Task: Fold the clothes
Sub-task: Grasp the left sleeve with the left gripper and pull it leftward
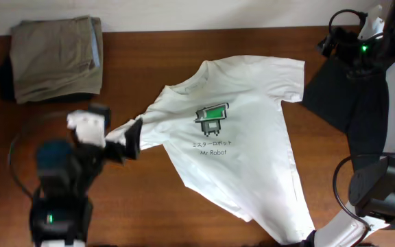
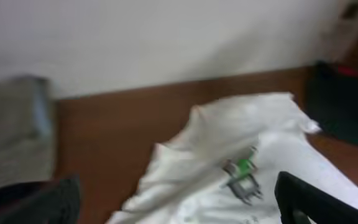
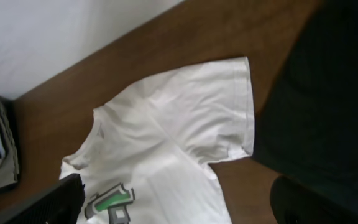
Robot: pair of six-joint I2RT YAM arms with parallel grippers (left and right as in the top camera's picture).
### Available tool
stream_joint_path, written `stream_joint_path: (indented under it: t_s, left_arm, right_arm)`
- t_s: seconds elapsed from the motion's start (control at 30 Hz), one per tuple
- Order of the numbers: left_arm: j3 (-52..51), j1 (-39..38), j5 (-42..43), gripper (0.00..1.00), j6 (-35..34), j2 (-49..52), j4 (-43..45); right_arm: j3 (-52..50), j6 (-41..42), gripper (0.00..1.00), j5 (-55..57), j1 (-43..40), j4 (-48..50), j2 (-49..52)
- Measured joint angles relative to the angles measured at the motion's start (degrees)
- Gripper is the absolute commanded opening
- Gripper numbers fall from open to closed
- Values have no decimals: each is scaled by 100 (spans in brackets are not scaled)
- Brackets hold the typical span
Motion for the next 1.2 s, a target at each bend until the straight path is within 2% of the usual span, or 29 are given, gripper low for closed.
stream_joint_path:
  t_s: [0.03,0.07,0.13,0.17,0.27,0.3,0.33,0.43,0.47,0.5,0.6,0.63,0.67,0.77,0.97,1.1,1.13,1.2]
  left_arm:
    - [236,0,317,99,-4,557,-140]
    - [463,4,299,99,-337,1064,-431]
    - [1169,286,-350,99,-1545,2103,-1762]
    - [1384,507,-485,100,-1838,2481,-2057]
    - [1685,1193,-380,99,-2450,3622,-2081]
    - [1718,1255,-251,99,-2514,3864,-2048]
    - [1735,1285,-146,91,-2570,4214,-2041]
    - [1744,1287,-125,90,-2719,5027,-2048]
    - [1744,1285,-295,89,-2846,5226,-2046]
    - [1744,1287,-455,82,-2929,5351,-2041]
    - [1746,1287,-929,80,-3136,5709,-1770]
    - [1746,1287,-973,77,-3165,5799,-1668]
    - [1746,1287,-1001,70,-3187,5917,-1569]
    - [1755,1285,-1056,64,-3224,5930,-1318]
    - [1786,1143,-1121,62,-3226,6046,-1196]
    - [1862,798,-1294,36,-3226,6140,-1158]
    - [1862,798,-1322,22,-3220,6153,-1158]
    - [1862,798,-1362,1,-3226,6177,-1217]
  right_arm:
    - [0,-2,99,0,0,4,-2]
    - [0,-2,99,2,0,2,-4]
    - [2,0,99,4,0,-2,-4]
    - [2,0,99,2,0,2,-4]
    - [2,-2,99,4,0,-9,-4]
    - [2,-4,98,2,0,11,-4]
    - [2,-2,99,2,0,-7,-4]
    - [2,2,99,2,0,0,-4]
    - [2,0,99,4,0,-2,-4]
    - [2,-2,99,4,0,-4,-4]
    - [2,-2,99,2,0,0,-4]
    - [2,-2,99,2,0,-2,-4]
    - [2,0,99,2,0,-2,-4]
    - [2,-2,99,4,0,-2,-4]
    - [2,0,99,4,0,-4,-4]
    - [2,-7,99,2,0,-2,-4]
    - [2,-2,99,4,0,-2,-4]
    - [2,-2,99,2,0,-4,-4]
